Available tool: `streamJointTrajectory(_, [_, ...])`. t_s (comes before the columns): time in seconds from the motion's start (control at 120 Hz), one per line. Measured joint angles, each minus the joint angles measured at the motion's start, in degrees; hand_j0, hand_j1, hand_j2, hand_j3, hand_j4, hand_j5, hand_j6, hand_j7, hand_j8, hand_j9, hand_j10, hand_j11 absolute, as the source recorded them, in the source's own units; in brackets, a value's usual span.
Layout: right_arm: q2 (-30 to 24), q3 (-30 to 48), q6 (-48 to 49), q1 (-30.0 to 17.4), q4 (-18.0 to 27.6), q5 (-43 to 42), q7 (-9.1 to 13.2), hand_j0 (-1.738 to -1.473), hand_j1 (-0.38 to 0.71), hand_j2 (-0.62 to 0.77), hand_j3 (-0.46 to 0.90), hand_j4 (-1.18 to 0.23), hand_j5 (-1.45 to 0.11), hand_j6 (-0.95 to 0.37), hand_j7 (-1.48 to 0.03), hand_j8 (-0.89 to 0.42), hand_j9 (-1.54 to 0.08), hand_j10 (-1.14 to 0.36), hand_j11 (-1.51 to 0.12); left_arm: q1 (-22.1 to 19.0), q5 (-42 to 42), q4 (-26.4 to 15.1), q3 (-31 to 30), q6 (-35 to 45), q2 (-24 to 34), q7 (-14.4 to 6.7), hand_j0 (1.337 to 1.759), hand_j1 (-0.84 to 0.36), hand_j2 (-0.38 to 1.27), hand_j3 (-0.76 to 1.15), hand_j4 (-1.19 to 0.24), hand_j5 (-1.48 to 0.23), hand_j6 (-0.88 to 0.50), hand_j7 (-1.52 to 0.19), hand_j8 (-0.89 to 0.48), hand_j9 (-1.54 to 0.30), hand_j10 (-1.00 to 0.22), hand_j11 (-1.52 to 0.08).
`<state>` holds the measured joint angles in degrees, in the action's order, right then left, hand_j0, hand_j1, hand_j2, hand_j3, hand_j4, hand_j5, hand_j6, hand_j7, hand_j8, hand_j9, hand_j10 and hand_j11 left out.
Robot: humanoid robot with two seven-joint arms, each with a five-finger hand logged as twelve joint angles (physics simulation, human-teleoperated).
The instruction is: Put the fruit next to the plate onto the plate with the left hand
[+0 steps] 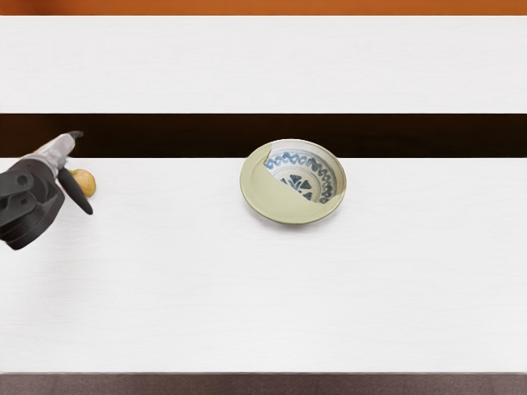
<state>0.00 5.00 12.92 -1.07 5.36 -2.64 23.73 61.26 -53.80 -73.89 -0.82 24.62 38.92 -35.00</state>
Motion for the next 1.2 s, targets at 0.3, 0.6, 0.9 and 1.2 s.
streamJointTrajectory(0.3, [0.00,-0.07,-0.19,0.01,-0.03,0.01,0.00,-1.658,-0.35,0.00,0.00,0.00,0.00,0.00,0.00,0.00,0.00,0.00,0.00,-0.86,2.00,1.58,0.28,-0.08,-1.30,0.00,1.658,0.12,0.04,0.00,-0.20,-0.25,-0.20,-0.25,-0.20,-0.25,-0.20,-0.25])
streamJointTrajectory(0.6, [0.00,-0.08,-0.26,0.01,-0.03,0.00,0.00,-1.658,-0.35,0.00,0.00,0.00,0.00,0.00,0.00,0.00,0.00,0.00,0.00,-0.88,2.35,2.64,0.34,-0.09,-1.83,0.00,1.658,0.06,0.05,0.00,-0.25,-0.32,-0.25,-0.32,-0.25,-0.32,-0.25,-0.32])
streamJointTrajectory(0.9, [0.00,-0.08,-0.34,-0.03,-0.08,-0.04,0.00,-1.658,-0.35,0.00,0.00,0.00,0.00,0.00,0.00,0.00,0.00,0.00,0.00,-1.67,2.35,3.67,0.24,-0.08,-2.01,0.02,1.640,0.00,0.08,0.08,-0.30,-0.39,-0.30,-0.39,-0.30,-0.39,-0.30,-0.39])
streamJointTrajectory(1.2, [0.00,-0.08,-0.35,-0.05,-0.08,-0.06,0.00,-1.658,-0.35,0.00,0.00,0.00,0.00,0.00,0.00,0.00,0.00,0.00,0.00,-1.67,2.38,3.91,0.39,-0.09,-2.01,0.01,1.638,-0.04,0.22,0.01,-0.35,-0.46,-0.35,-0.46,-0.35,-0.46,-0.35,-0.46])
